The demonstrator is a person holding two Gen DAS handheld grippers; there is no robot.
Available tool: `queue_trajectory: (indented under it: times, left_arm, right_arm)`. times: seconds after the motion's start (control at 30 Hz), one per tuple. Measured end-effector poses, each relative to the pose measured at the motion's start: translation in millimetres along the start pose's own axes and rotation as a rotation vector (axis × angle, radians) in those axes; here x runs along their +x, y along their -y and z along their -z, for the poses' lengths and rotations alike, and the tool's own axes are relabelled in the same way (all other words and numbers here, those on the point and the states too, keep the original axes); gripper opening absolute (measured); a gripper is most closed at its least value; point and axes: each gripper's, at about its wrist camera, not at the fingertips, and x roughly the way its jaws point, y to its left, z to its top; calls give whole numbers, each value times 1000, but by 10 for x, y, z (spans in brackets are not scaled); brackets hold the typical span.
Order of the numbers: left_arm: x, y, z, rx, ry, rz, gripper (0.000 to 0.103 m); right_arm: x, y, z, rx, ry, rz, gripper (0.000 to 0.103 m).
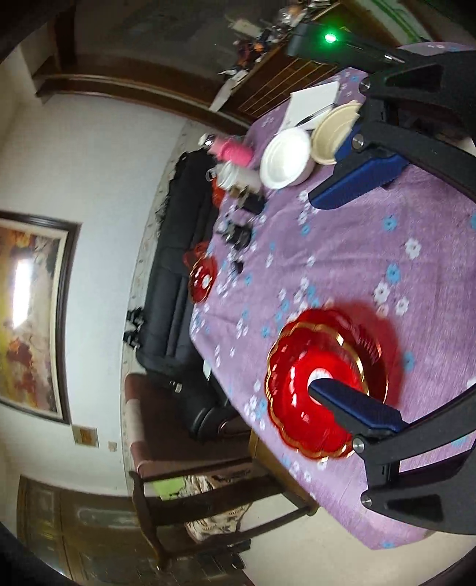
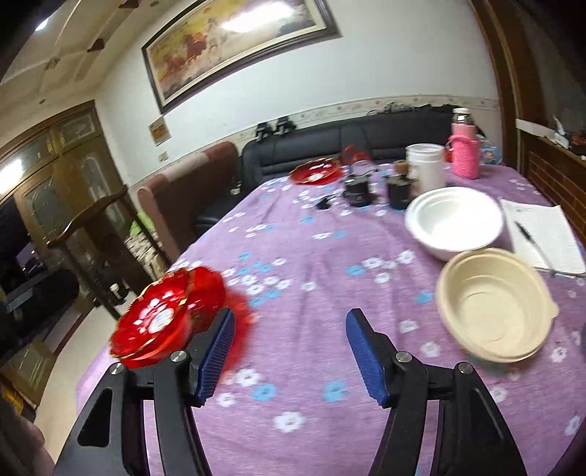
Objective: Organize plates and bowls
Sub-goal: 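Move the right tool to the rim of the beige plastic bowl, then grasp the beige bowl rim with the right tool and lift it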
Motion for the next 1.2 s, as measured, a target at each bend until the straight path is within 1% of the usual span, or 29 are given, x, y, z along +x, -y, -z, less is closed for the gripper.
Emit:
queue_trajectory:
  times: [0.3, 0.37, 0.5, 0.67, 0.83, 0.97, 1.07, 1.2]
  left_arm:
    - [226, 343, 136, 59, -61, 16, 93]
    - [286, 389, 160, 64, -79, 19, 93]
    - [407, 507, 194, 79, -106, 16, 93]
    - [605, 665, 239, 96, -155, 24, 93]
    - [787, 789, 282, 102, -201, 39, 93]
    - [934, 840, 311, 97, -228, 46, 93]
    - [1083, 837, 330, 64, -271, 64, 93]
    - [1284, 848, 351, 13, -326, 96, 93]
  right_arm:
    - [-153, 659, -227, 20, 76, 142, 69]
    - [-176, 816, -290, 20, 91, 181, 72]
    - [-208, 1076, -335, 23, 109, 235, 73]
    - [-188, 1310, -348, 27, 122, 289, 73]
    - [-143, 1510, -331, 69, 124, 304, 73]
    - [-47, 1718, -301, 134, 76, 273, 73]
    - [30, 1838, -289, 167, 36, 272, 73]
    - [48, 1939, -250, 207, 23, 301, 73]
